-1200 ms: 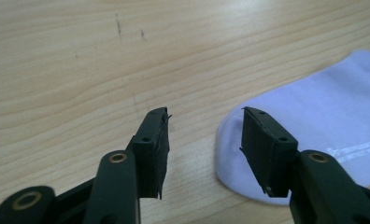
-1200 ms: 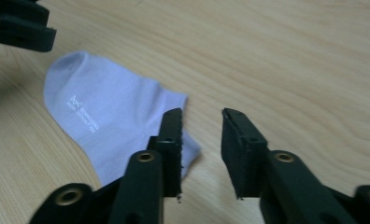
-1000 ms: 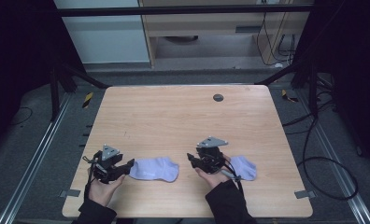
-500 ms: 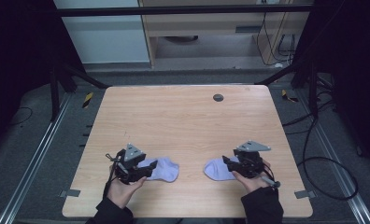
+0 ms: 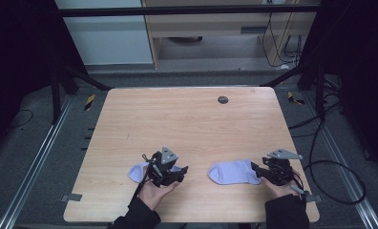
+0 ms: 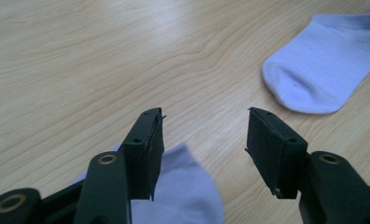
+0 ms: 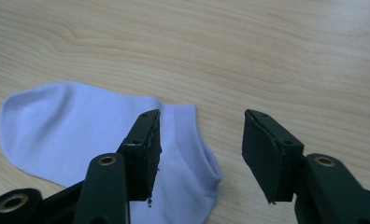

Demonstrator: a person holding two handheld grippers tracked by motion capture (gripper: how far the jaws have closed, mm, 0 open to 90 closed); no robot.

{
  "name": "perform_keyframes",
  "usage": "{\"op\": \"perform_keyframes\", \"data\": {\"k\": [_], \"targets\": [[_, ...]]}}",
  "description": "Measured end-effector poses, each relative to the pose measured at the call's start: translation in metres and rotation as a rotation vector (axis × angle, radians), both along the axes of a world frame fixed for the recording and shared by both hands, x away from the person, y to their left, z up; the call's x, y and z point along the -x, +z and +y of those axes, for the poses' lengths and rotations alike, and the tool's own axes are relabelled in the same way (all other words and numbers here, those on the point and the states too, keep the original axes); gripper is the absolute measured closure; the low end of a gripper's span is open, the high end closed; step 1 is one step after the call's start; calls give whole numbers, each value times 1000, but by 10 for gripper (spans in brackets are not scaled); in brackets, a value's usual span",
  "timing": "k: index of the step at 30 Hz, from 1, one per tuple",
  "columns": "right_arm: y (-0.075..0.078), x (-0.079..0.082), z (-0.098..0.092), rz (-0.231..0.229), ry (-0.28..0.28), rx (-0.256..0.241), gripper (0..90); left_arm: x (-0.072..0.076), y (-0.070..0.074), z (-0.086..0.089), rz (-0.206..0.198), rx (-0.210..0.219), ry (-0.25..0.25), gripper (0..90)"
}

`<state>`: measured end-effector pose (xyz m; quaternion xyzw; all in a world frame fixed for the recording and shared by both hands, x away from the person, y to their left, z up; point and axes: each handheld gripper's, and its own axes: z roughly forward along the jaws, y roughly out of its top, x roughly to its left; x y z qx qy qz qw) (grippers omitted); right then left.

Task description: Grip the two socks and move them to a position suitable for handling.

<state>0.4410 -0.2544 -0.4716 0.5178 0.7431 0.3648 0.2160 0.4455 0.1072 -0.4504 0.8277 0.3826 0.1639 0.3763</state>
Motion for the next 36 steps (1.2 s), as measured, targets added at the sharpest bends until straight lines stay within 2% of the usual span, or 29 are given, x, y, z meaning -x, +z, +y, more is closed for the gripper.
{"op": "perform_keyframes", "data": {"k": [2,5,12,19,25,30,31,33,36], "targets": [[-4,-2,-1,15,0,4,477,-1,-3,-9,5,-5,-14,455],[-8,-4,-2,35,2,15,487,-3,-8,-23,15,9,-29,458],[-16,-6,-6,85,-4,28,525,-5,-22,-58,32,-7,-78,472],[-18,-7,-5,106,8,40,577,-8,-35,-82,53,-20,-96,506],[-21,-9,-5,132,15,50,670,-11,-40,-88,69,-33,-97,608],[-20,-9,-5,146,22,48,852,-12,-41,-87,87,-34,-89,773],[-18,-9,-5,144,23,38,862,-12,-40,-87,85,-34,-91,824],[-17,-8,-5,146,21,32,864,-12,-40,-86,84,-27,-93,868],[-12,-6,-2,140,28,16,866,-12,-36,-80,83,-12,-99,884]]}}
